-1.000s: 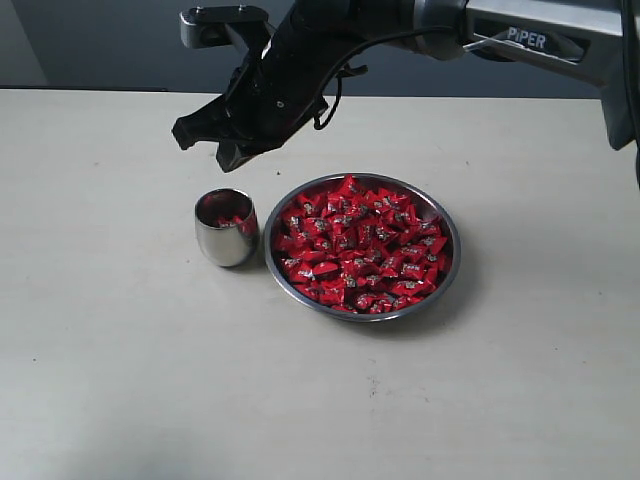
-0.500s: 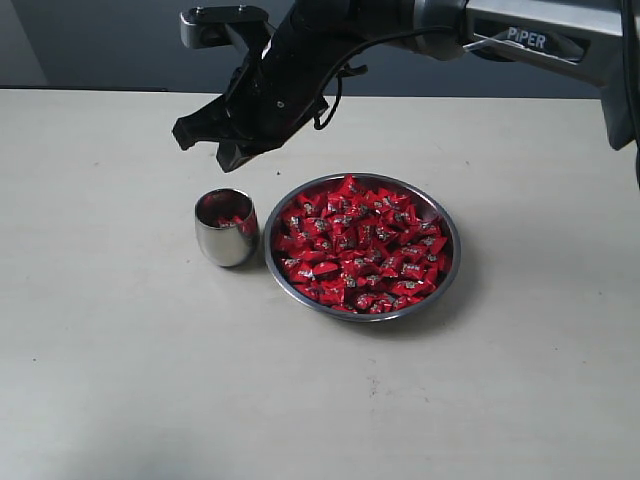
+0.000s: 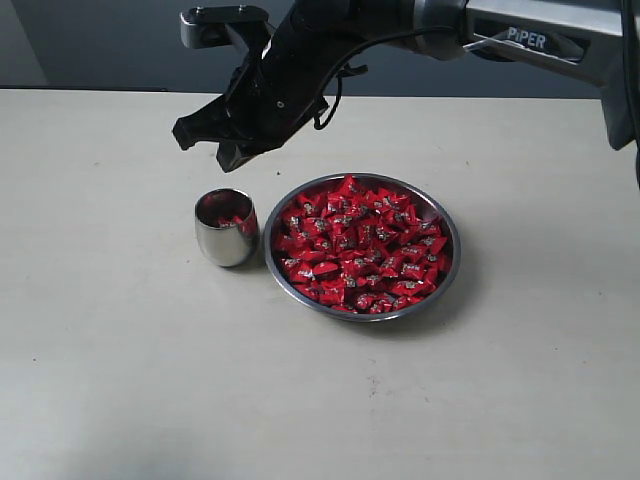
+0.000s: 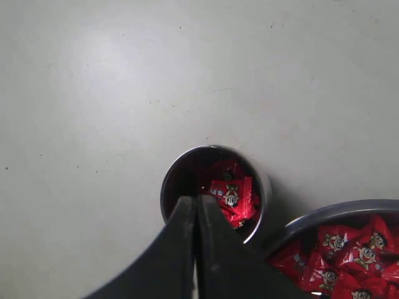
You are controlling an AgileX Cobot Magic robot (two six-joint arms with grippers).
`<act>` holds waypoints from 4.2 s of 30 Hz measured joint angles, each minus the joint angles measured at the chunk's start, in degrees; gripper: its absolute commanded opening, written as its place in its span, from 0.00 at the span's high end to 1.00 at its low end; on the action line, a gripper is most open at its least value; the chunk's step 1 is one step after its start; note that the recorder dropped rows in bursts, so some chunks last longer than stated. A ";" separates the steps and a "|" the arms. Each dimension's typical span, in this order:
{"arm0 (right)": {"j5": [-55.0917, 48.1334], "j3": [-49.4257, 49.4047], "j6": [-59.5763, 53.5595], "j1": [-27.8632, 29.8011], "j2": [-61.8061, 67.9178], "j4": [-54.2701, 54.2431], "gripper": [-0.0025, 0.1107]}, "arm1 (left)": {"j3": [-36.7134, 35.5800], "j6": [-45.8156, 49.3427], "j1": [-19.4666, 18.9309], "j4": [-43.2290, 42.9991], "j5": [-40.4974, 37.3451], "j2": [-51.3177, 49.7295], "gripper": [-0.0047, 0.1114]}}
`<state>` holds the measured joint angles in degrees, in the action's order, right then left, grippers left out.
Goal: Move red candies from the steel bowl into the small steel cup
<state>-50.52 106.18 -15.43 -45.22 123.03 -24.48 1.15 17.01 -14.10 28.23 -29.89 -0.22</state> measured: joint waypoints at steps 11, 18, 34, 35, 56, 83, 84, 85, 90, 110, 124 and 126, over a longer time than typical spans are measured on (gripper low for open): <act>0.00 0.00 0.00 0.00 0.00 0.00 0.99 | 0.00 0.00 0.00 0.00 0.00 0.00 0.96; 0.00 0.00 0.00 0.00 0.00 0.00 0.99 | 0.00 0.00 0.00 0.00 0.00 0.00 0.96; -0.24 0.00 0.00 0.00 0.00 1.11 0.99 | 0.00 0.00 0.00 0.00 0.00 0.00 0.96; -0.24 0.00 0.00 0.00 0.00 1.17 0.99 | 0.00 0.00 0.00 0.00 0.00 0.00 0.96; -0.24 0.00 0.00 0.00 0.00 2.99 0.99 | 0.00 0.00 0.00 0.00 0.00 0.00 0.96; -0.04 0.00 0.00 0.00 0.00 2.99 0.99 | 0.00 0.00 0.00 0.00 0.00 0.00 0.96; -0.04 0.00 0.00 0.00 0.00 2.99 0.99 | 0.00 0.00 0.00 0.00 0.00 0.00 0.96; -0.04 0.00 0.00 0.00 0.00 2.99 0.99 | 0.00 0.00 0.00 0.00 0.00 0.00 0.96; -0.04 0.00 0.00 0.00 0.00 2.99 0.99 | 0.00 0.00 0.00 0.00 0.00 0.00 0.96; 0.39 0.00 0.00 0.00 0.00 2.99 0.99 | 0.00 0.00 0.00 0.00 0.00 0.00 0.96; 0.56 0.00 0.00 0.00 0.00 3.01 0.99 | 0.00 0.00 0.00 0.00 0.00 0.00 0.96; 0.56 0.00 0.00 0.00 0.00 3.11 0.99 | 0.00 0.00 0.00 0.00 0.00 0.00 0.96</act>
<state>-49.96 106.18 -15.43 -45.22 123.03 -21.36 1.15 17.01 -14.10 28.23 -29.89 -0.22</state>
